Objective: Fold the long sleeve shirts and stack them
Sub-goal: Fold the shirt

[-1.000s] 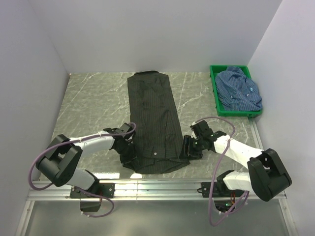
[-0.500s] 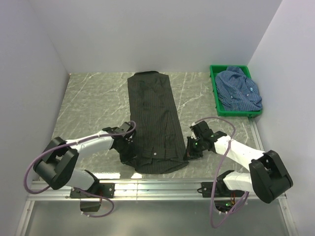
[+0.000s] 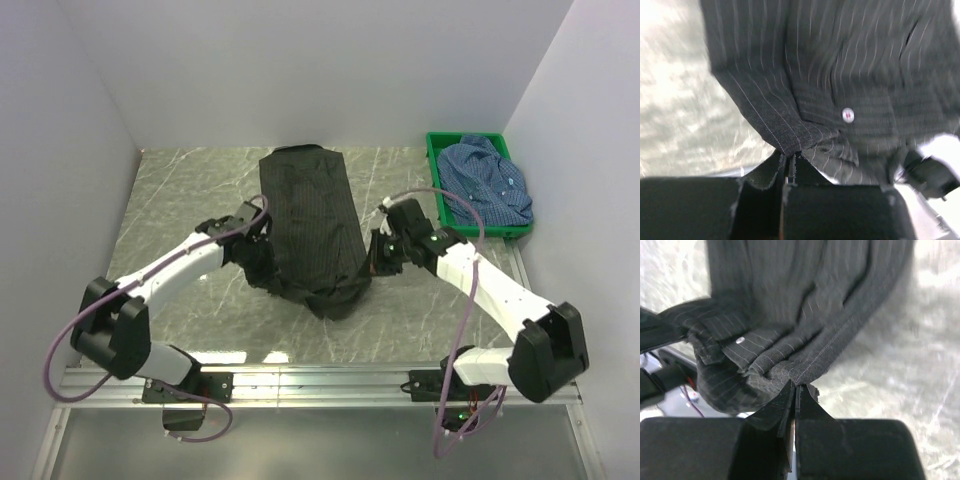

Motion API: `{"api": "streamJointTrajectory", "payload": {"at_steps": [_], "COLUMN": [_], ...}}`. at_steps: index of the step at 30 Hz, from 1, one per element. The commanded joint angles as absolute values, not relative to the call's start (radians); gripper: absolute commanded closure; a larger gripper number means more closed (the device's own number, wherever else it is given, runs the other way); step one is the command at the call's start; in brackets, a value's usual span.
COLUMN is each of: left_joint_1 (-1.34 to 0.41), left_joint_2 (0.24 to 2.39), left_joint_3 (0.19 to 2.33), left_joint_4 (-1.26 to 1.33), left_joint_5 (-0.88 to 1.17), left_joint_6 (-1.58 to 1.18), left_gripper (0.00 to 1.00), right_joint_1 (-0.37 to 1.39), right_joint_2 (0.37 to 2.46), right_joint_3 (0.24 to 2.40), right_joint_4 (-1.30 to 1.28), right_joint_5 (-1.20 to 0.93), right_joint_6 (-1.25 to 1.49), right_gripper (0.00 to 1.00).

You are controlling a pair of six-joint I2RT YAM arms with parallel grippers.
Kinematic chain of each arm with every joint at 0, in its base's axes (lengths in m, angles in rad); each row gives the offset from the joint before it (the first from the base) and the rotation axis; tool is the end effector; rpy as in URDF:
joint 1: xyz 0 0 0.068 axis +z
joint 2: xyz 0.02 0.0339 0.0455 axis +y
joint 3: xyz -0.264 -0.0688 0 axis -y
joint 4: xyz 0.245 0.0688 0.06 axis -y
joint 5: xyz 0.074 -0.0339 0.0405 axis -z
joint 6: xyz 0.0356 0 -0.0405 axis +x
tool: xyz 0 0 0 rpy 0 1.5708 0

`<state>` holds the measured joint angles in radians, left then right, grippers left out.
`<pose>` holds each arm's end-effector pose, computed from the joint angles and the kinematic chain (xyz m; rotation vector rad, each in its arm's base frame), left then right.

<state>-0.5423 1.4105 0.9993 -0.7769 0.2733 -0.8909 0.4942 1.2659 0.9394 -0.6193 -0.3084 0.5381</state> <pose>0.2236 -0.1460 0.2307 -0.4348 2.9232 -0.6822 0.2195 0.1306 0.2561 -0.0746 2.6419 0.7777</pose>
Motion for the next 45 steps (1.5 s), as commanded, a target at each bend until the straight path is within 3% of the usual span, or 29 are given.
{"api": "streamJointTrajectory", "payload": {"at_steps": [1,16,26,45], "left_joint_1": [-0.453,-0.233,-0.203,-0.196], "left_joint_2": [1.471,1.816,2.017,2.063], "left_joint_3": [1.101,1.475,1.562,1.578], "left_joint_4": [-0.769,-0.687,-0.626,-0.477], "left_joint_5": [0.249,0.209,0.164,0.031], "left_joint_6": [-0.844,-0.802,-0.804,-0.785], "left_gripper": [0.99,1.0,0.99,0.98], "right_joint_1": [0.48,0.368,0.336,0.334], "right_joint_2": [1.365,1.788,1.996,2.138], "right_joint_3": [1.075,1.543,1.644,1.697], "right_joint_4": [-0.597,-0.548,-0.443,-0.325], "right_joint_5": [-0.288,-0.275,-0.305,-0.281], "right_joint_6": [0.531,0.497,0.499,0.499], "right_gripper": [1.0,1.0,1.0,0.98]}}
